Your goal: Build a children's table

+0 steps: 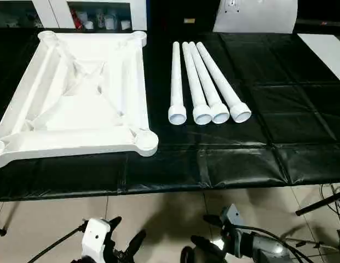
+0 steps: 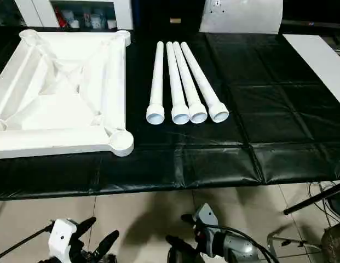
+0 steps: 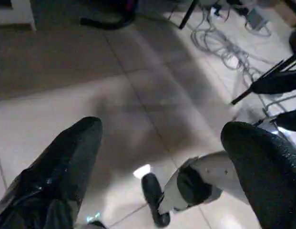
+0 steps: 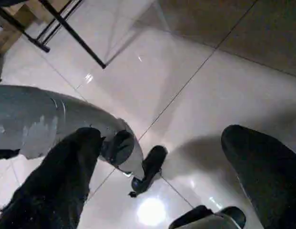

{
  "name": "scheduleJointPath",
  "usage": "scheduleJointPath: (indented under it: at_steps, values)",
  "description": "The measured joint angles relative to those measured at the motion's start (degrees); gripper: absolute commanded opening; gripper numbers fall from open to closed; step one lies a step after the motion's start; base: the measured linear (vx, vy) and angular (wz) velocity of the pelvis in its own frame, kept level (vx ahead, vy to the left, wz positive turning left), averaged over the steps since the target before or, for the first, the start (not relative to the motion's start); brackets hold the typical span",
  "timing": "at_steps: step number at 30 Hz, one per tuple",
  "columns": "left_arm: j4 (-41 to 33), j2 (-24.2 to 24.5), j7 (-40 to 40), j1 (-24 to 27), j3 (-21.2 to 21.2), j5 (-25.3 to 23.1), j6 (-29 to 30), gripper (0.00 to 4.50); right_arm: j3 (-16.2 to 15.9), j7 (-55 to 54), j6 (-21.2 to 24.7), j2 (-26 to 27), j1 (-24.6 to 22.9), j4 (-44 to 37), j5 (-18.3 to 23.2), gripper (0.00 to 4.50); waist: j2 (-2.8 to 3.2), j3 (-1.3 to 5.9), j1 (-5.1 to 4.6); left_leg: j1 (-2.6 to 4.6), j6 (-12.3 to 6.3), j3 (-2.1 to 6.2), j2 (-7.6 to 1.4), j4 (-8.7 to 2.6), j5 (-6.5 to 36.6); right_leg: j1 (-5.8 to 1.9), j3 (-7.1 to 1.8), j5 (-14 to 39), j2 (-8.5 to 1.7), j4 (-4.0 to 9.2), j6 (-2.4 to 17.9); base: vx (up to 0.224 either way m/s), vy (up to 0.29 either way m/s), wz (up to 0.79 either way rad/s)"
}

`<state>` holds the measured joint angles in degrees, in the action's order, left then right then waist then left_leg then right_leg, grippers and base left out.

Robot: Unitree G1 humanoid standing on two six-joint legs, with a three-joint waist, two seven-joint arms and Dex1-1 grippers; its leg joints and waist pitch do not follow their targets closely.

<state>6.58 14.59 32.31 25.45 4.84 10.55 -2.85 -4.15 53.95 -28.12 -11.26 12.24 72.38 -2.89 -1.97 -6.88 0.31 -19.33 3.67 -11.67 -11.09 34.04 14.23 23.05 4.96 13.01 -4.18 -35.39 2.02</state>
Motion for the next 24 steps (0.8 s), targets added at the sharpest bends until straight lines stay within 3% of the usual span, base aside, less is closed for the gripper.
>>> scheduleJointPath:
  at_steps: [4, 7, 9, 13, 16, 19, 21, 23, 24]
  values:
    - [8.0, -0.2, -2.9, -3.6, -0.4, -1.8, 1.6, 4.46, -1.6, -9.3, 5.4, -2.0, 0.9, 0.5, -3.4, 4.49, 0.01, 0.10, 0.01, 0.18, 0.00, 0.00, 0.02, 0.12, 0.0, -0.08, -0.07, 0.0, -0.01, -0.20, 0.0, 0.000, 0.000, 0.00]
    - [23.1, -2.8, -9.0, -10.4, -1.7, -3.7, 1.3, 4.46, -1.2, -18.4, 10.1, -2.4, 0.7, 1.0, -4.2, 4.49, 0.00, 0.32, 0.25, 0.29, 0.03, -0.01, 0.05, 0.32, 0.0, -0.10, -0.14, 0.0, -0.04, -0.53, 0.0, 0.000, 0.000, 0.00]
    - [31.9, -4.1, -12.5, -15.1, -2.6, -4.2, 0.2, 4.46, 1.3, -22.4, 13.1, -1.9, 0.2, 1.7, -2.3, 4.49, -0.31, 0.65, 0.23, 0.33, 0.03, 0.03, 0.03, 0.43, 0.0, -0.17, -0.13, 0.0, -0.03, -0.65, 0.0, 0.000, 0.000, 0.00]
    - [34.7, -3.7, -14.4, -16.5, -2.8, -4.8, -0.1, 4.46, 5.4, -28.5, 17.2, -0.8, -1.1, 2.9, 1.4, 4.49, -0.53, 1.40, 0.04, 0.36, 0.08, 0.07, 0.02, 0.48, 0.0, -0.22, -0.15, 0.0, -0.04, -0.69, 0.1, 0.000, 0.000, 0.00]
    - [38.2, -3.6, -15.1, -19.3, -2.8, -5.8, 1.4, 4.46, 8.1, -32.7, 19.6, 0.5, -1.3, 3.2, 3.8, 4.49, -0.24, 1.88, 0.23, 0.34, 0.09, 0.06, 0.06, 0.56, 0.0, -0.23, -0.16, 0.0, -0.08, -0.74, 0.1, 0.000, 0.000, 0.00]
    - [43.3, -4.2, -15.3, -23.1, -2.7, -7.0, 1.0, 4.46, 8.3, -35.1, 21.7, 1.2, -1.0, 3.0, 4.4, 4.49, 0.20, 2.46, 0.33, 0.17, -0.13, 0.09, 0.06, 0.83, -0.2, -0.14, -0.16, -0.3, -0.08, -0.78, 0.1, 0.000, 0.000, 0.00]
    - [45.9, -4.7, -15.7, -24.5, -2.7, -7.3, -0.1, 4.46, 8.3, -36.0, 22.6, 1.2, -0.8, 2.4, 4.2, 4.49, 0.40, 3.24, 0.27, -1.01, -1.09, 0.14, 0.09, 1.40, -0.6, 0.68, -0.08, -0.7, -0.10, -0.87, 0.2, 0.000, 0.000, 0.00]
    - [46.7, -5.0, -16.2, -25.3, -2.7, -7.4, -0.4, 4.46, 8.2, -36.7, 23.0, 1.2, -0.7, 1.8, 4.1, 4.49, 0.14, 3.98, 0.10, -2.79, -3.27, 0.31, 0.11, 2.48, -0.7, 2.24, 0.19, -1.6, -0.16, -0.92, 0.1, -0.058, 0.008, 0.03]
    - [46.7, -5.2, -16.4, -25.4, -2.7, -7.4, -0.5, 4.46, 8.2, -36.9, 23.0, 1.2, -0.7, 1.8, 4.1, 4.49, 0.01, 4.09, 0.07, -3.31, -3.95, 0.41, 0.10, 2.67, -0.9, 2.53, 0.33, -2.0, -0.16, -0.73, 0.3, -0.090, 0.003, 0.04]
